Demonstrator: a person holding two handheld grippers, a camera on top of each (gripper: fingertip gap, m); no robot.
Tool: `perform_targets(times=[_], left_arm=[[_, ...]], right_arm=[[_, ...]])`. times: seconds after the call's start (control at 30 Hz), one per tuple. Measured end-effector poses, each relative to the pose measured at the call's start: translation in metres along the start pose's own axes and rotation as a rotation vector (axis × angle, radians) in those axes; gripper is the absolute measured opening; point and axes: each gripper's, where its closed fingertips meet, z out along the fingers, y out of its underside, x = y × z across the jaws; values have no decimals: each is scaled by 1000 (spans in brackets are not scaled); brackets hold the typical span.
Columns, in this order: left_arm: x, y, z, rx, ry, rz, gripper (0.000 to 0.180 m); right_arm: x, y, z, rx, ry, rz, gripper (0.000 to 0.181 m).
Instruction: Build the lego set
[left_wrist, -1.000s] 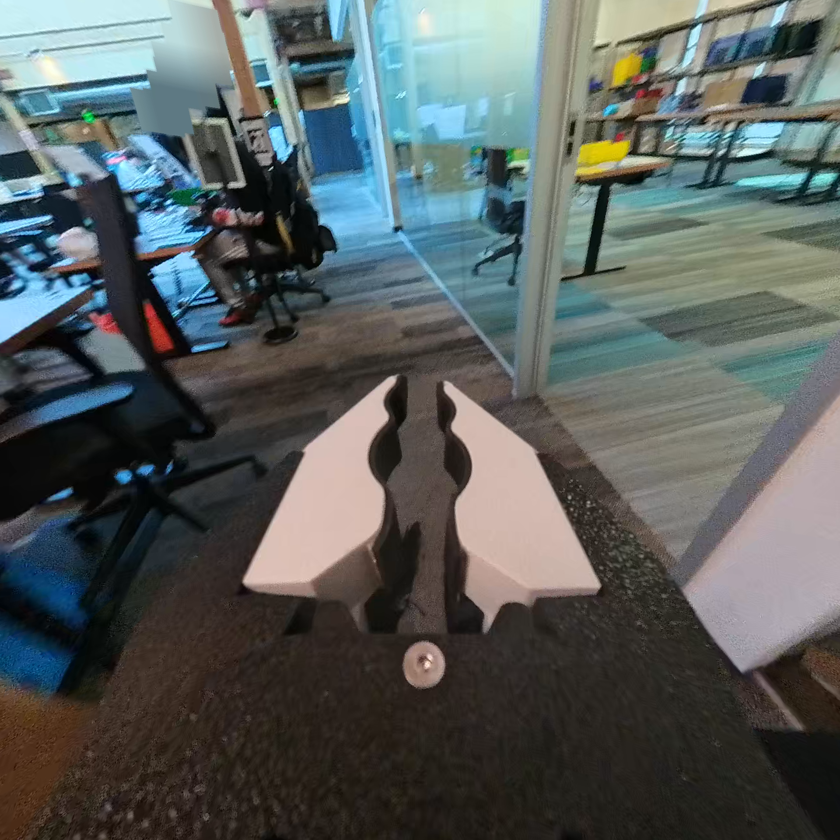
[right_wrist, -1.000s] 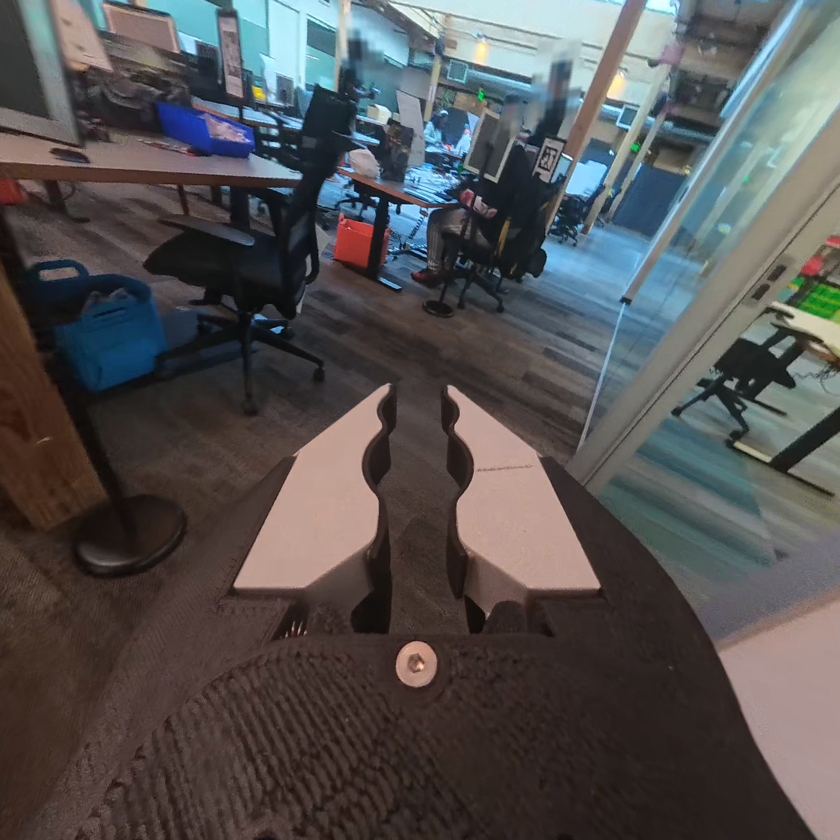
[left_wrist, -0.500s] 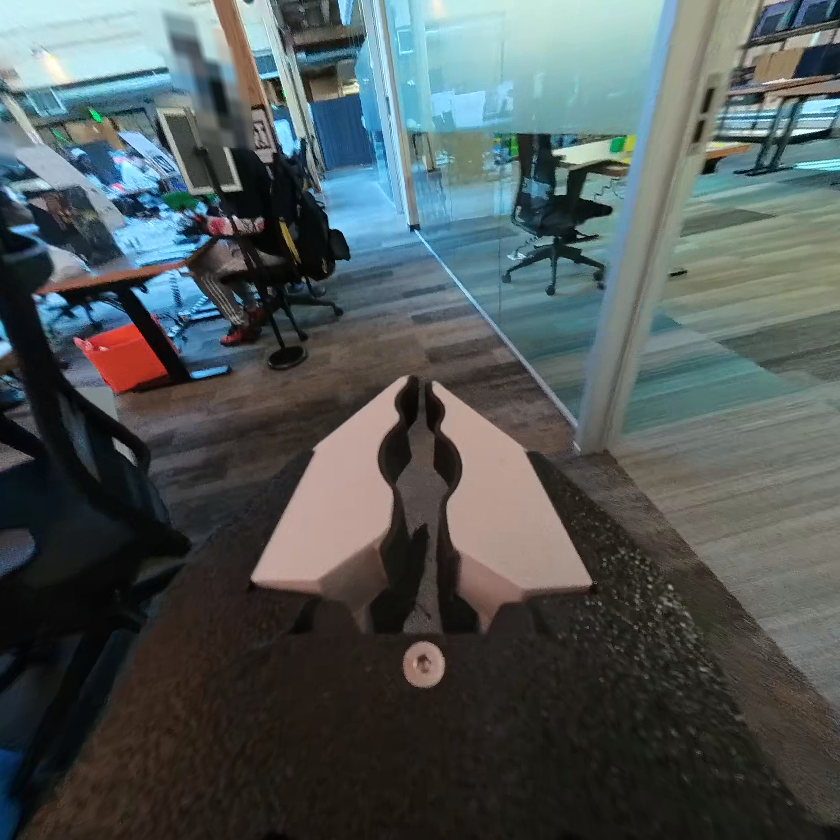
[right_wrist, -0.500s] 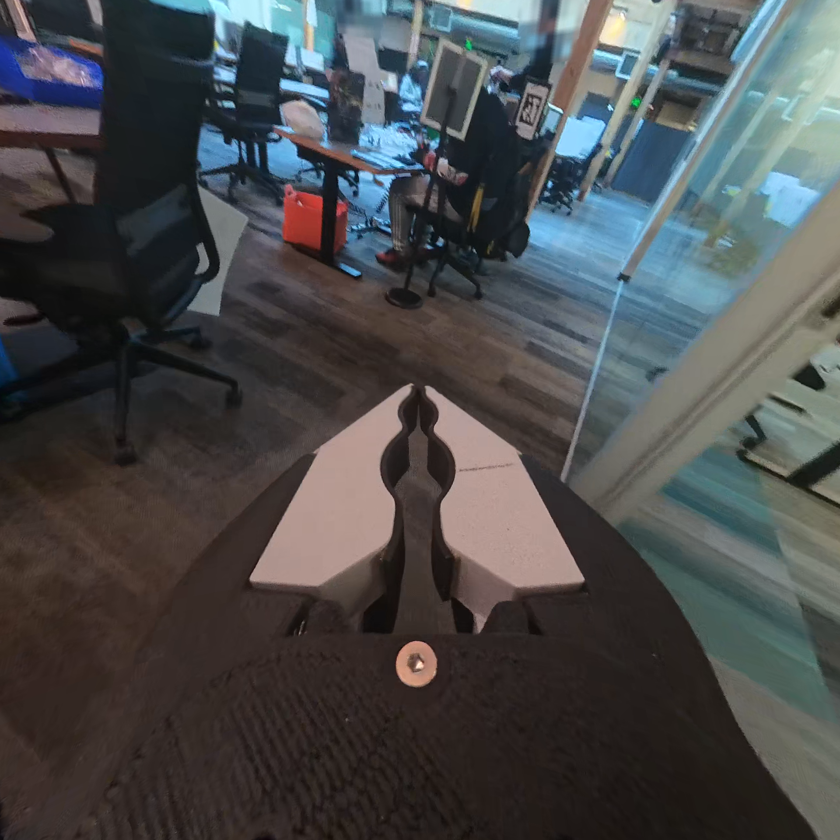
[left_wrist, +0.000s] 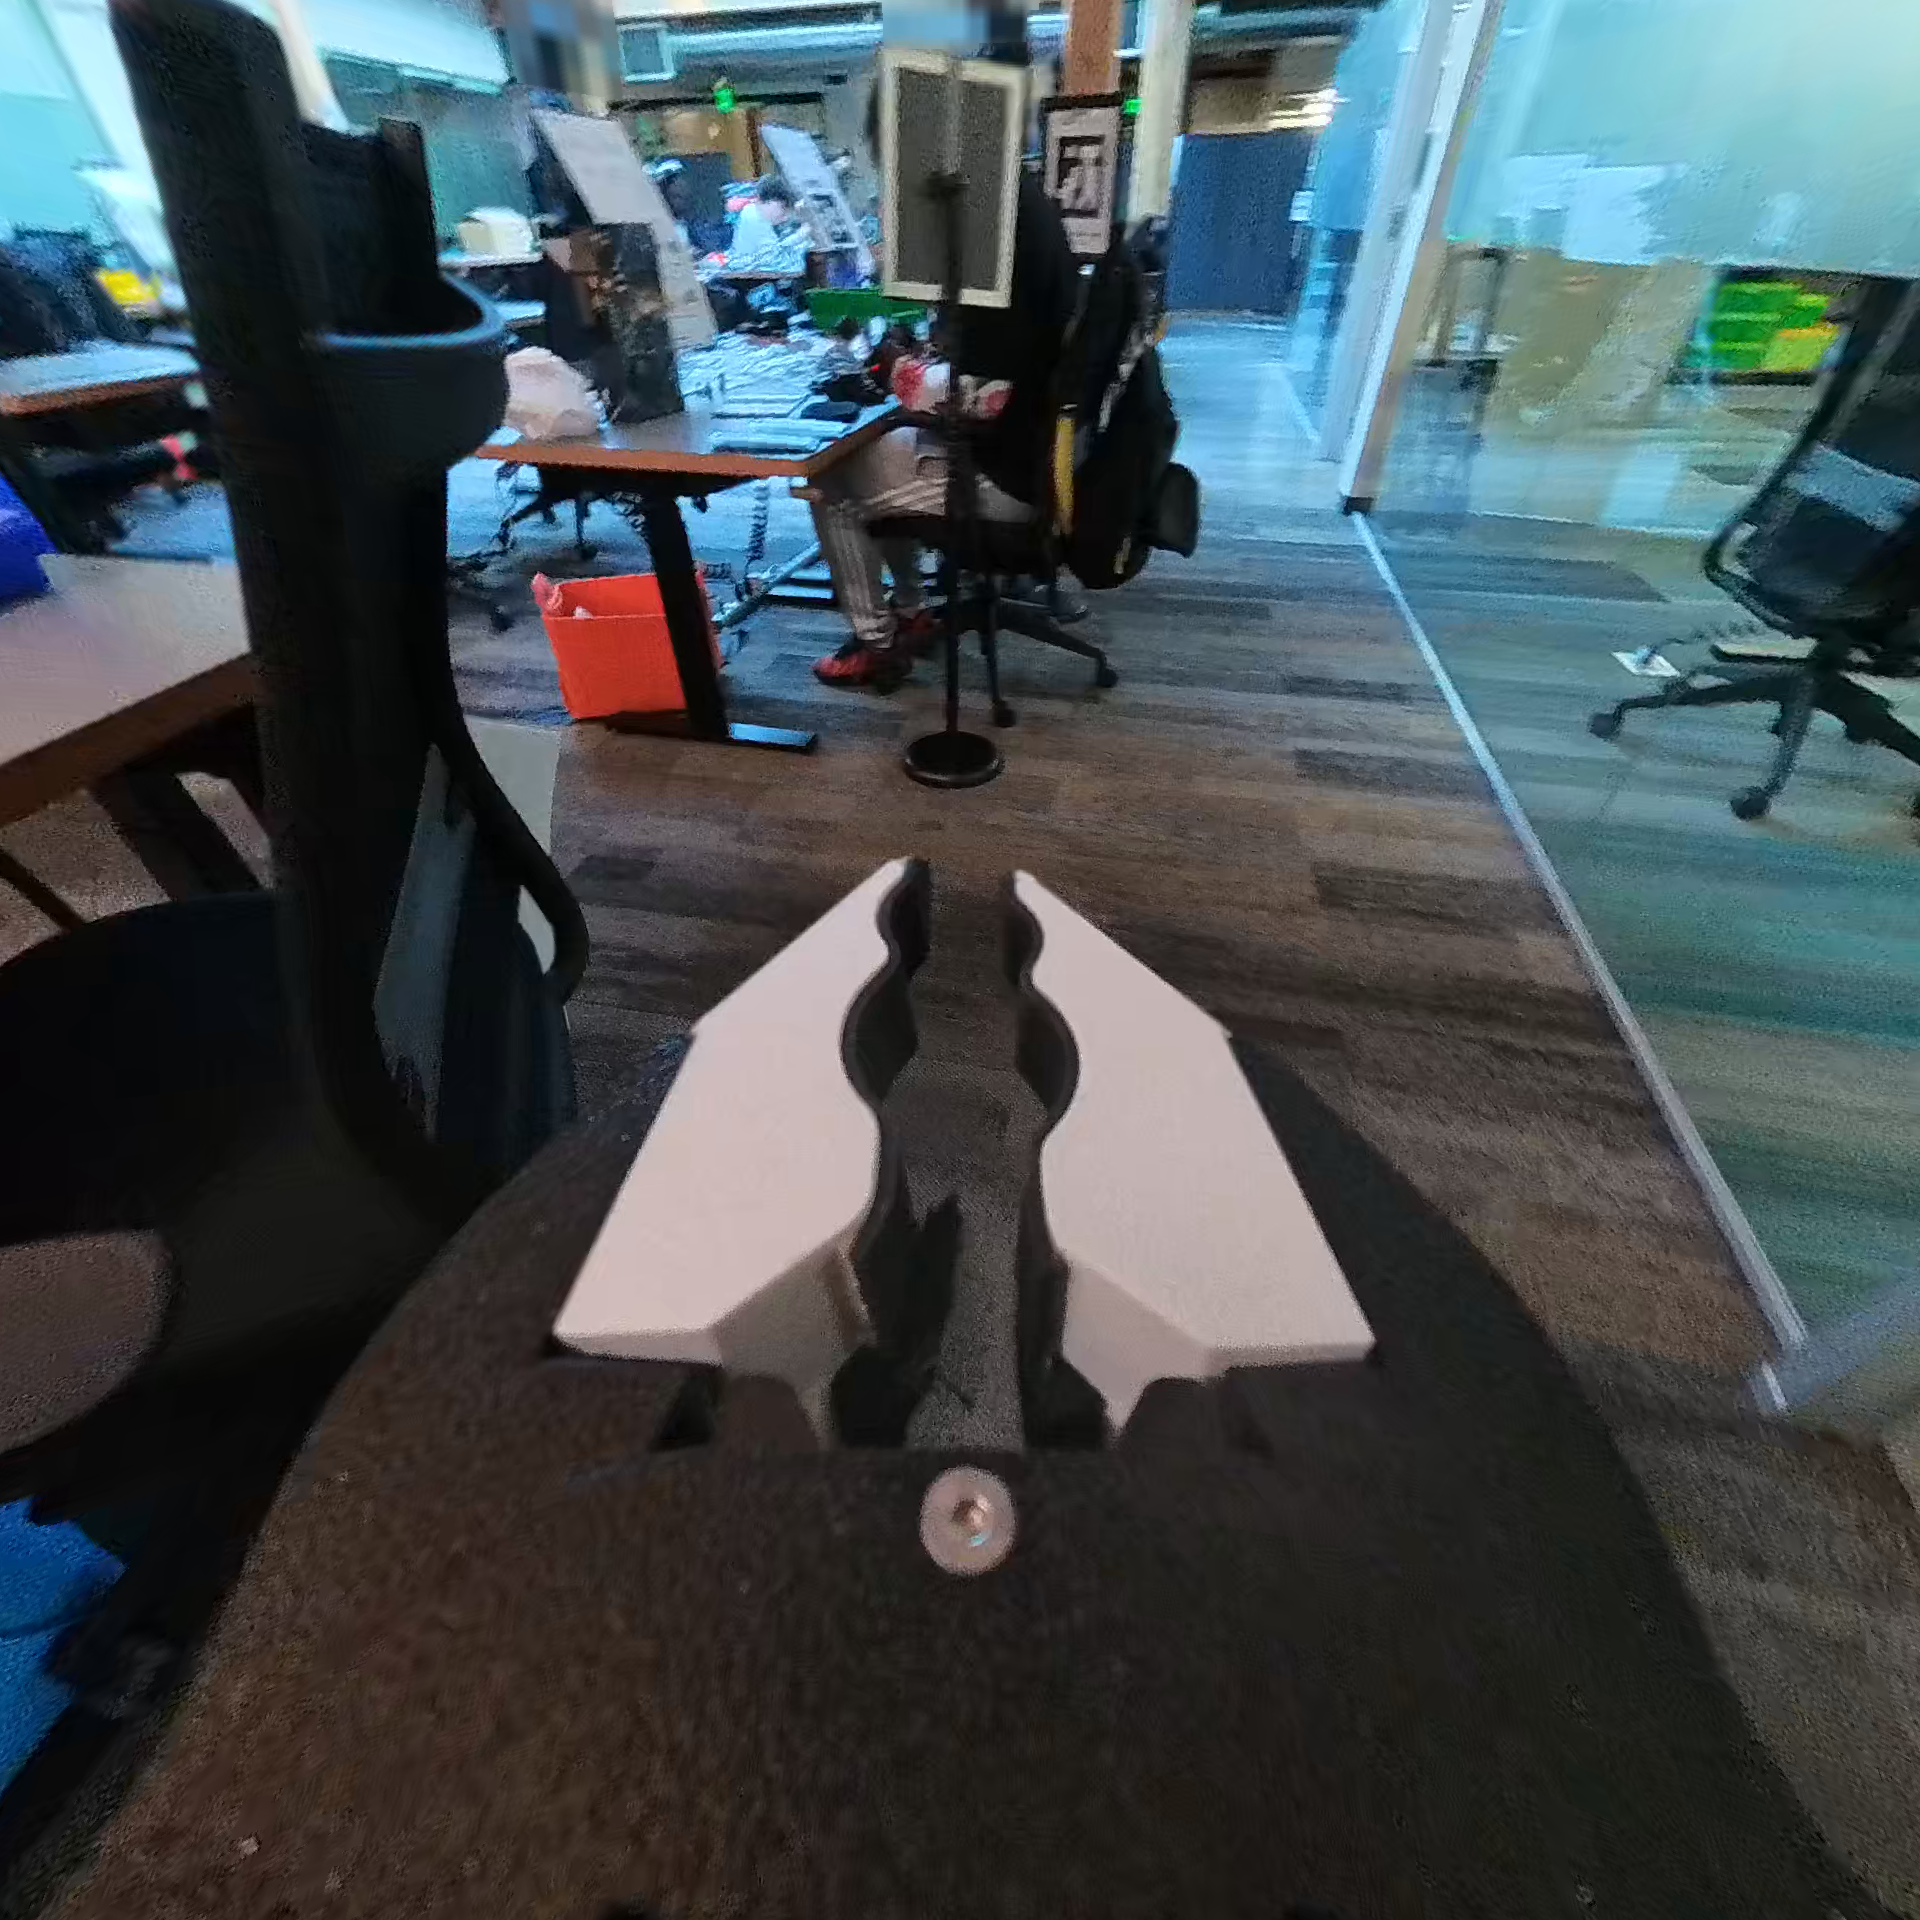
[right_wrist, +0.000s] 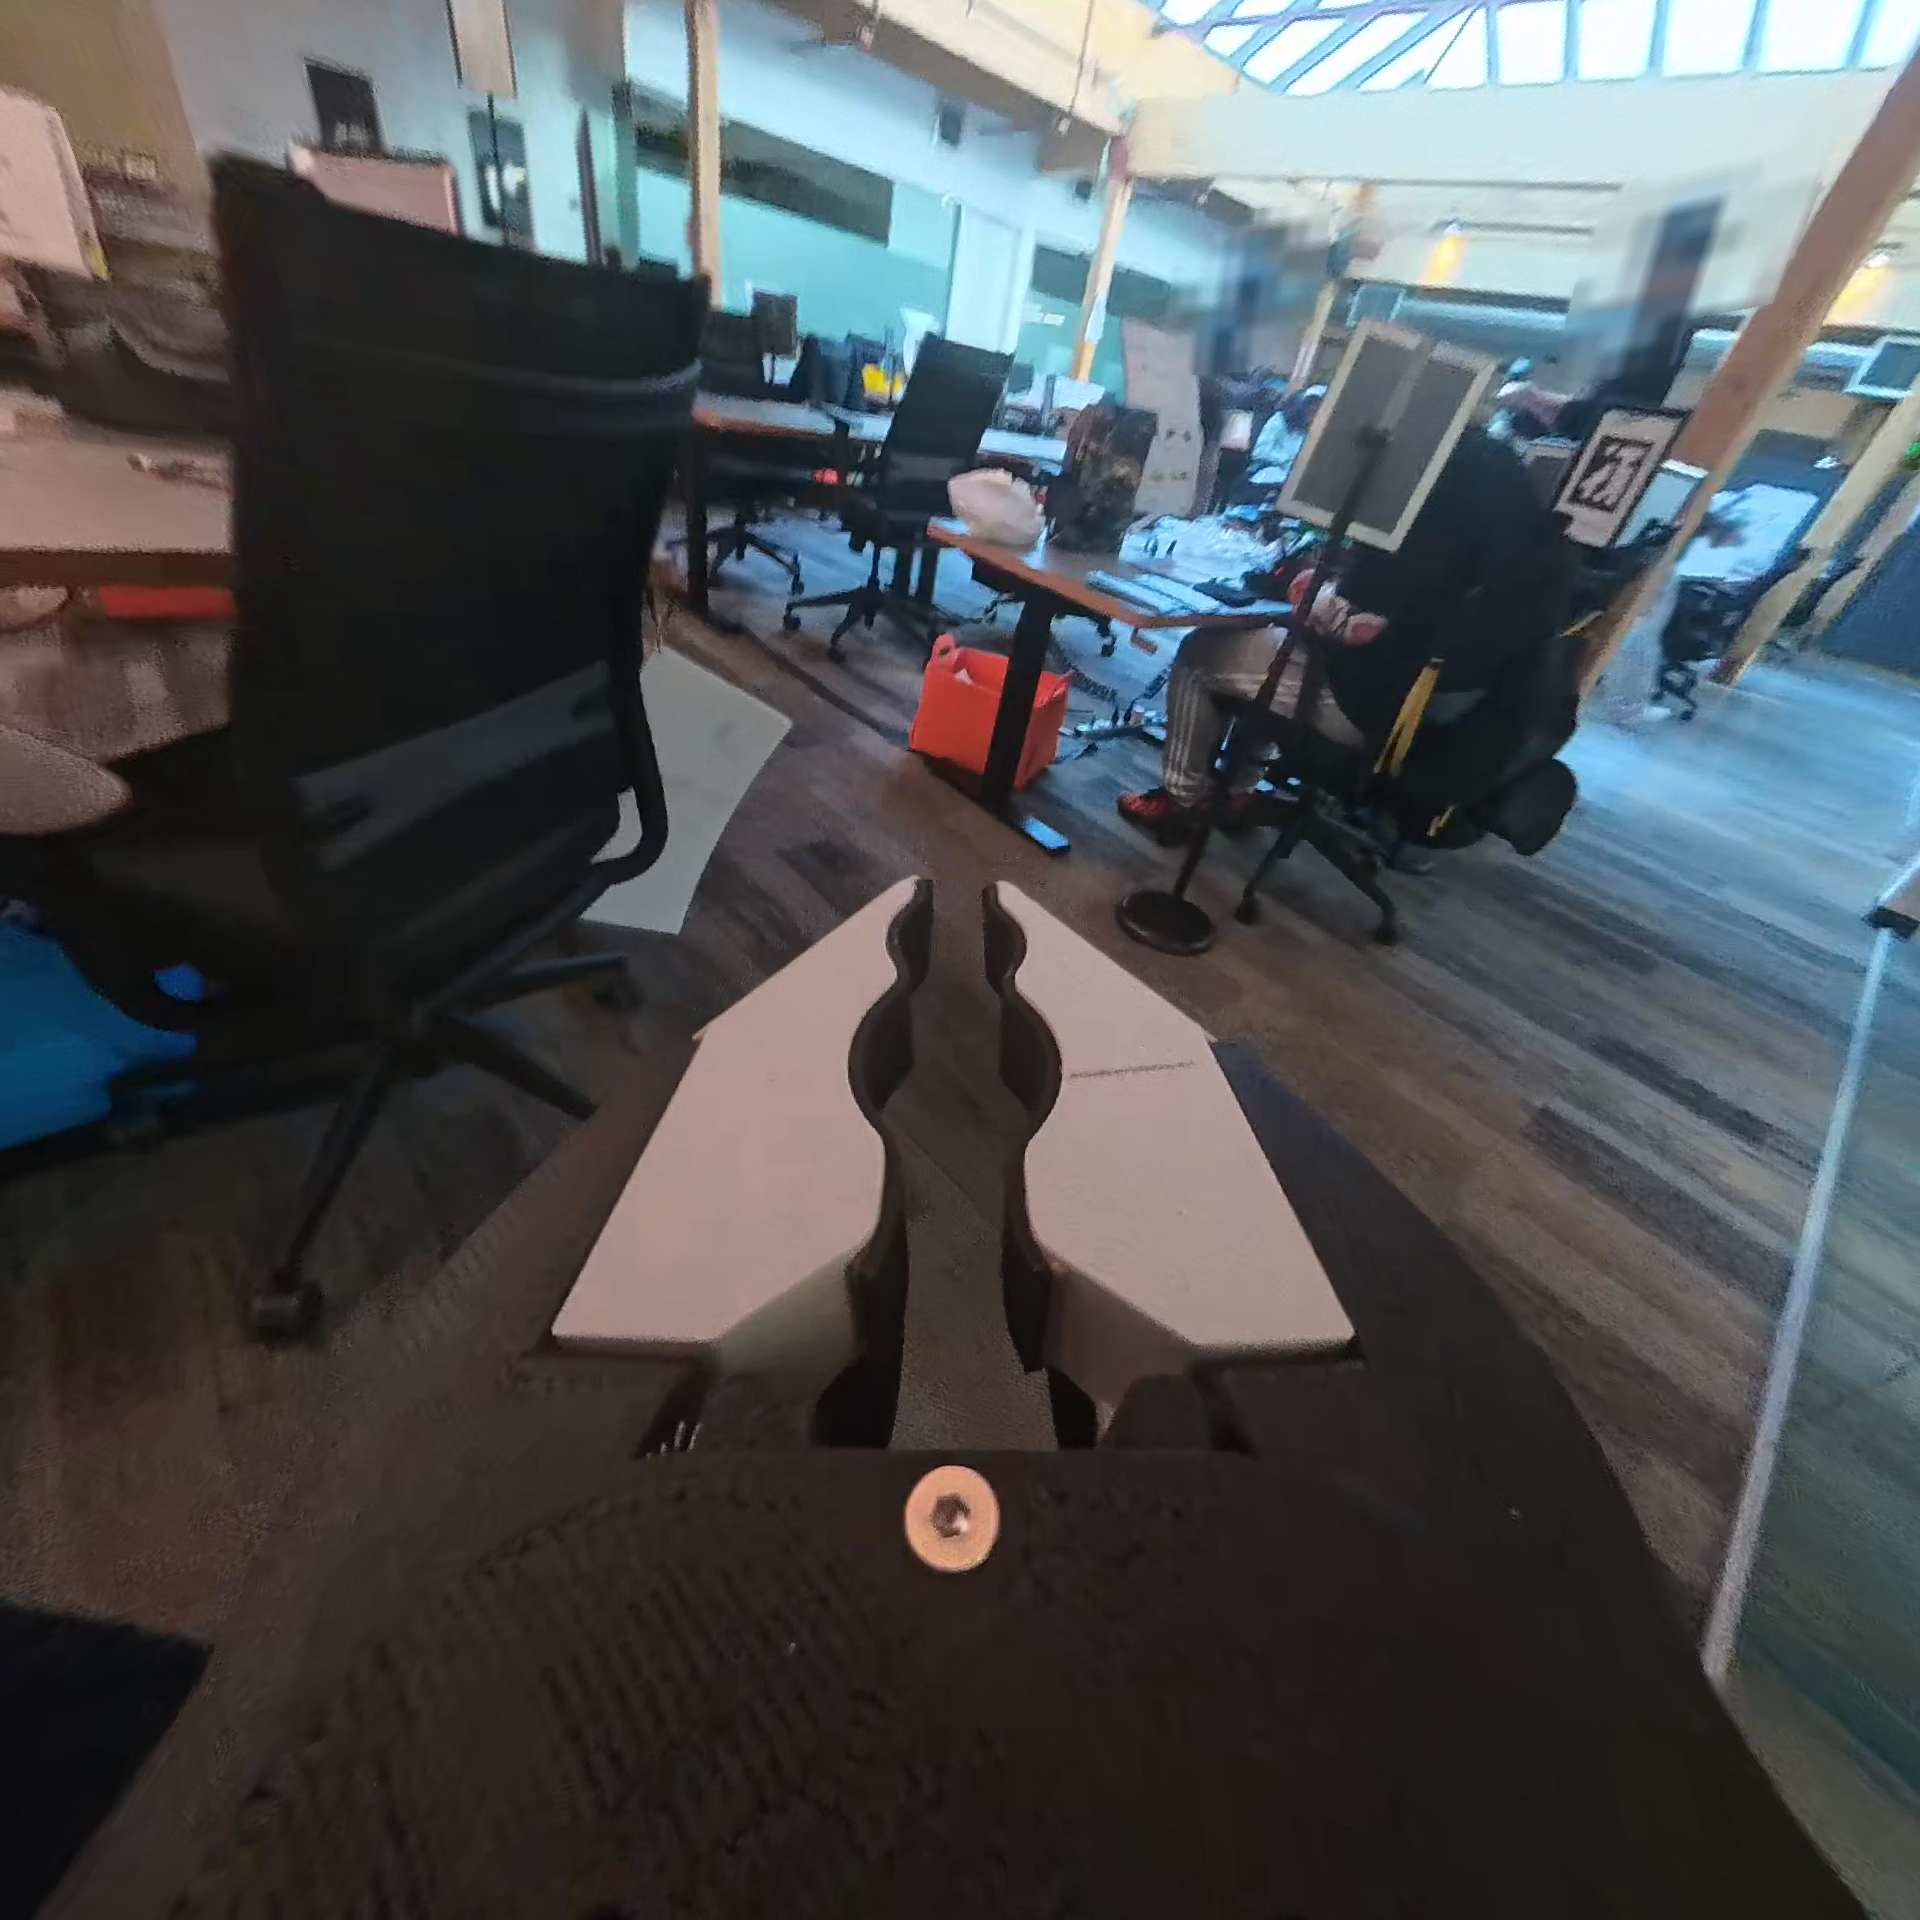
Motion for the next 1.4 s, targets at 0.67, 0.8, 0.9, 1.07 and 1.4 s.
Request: perform_targets(times=[0.67, 0.8, 0.9, 1.07, 1.4], left_arm=[[-88, -69, 568, -78, 31, 110, 9], [-135, -101, 657, -77, -34, 104, 8], [-190, -119, 709, -73, -127, 102, 7], [-297, -119, 779, -73, -288, 75, 5], [-566, -162, 961, -90, -543, 199, 9]], right_arm=[[171, 50, 598, -191, -266, -243, 6], [210, 45, 743, -270, -192, -110, 7], [222, 40, 850, -246, -163, -50, 7], [203, 37, 1029, -190, -213, 115, 4], [131, -17, 1371, -142, -355, 207, 2]])
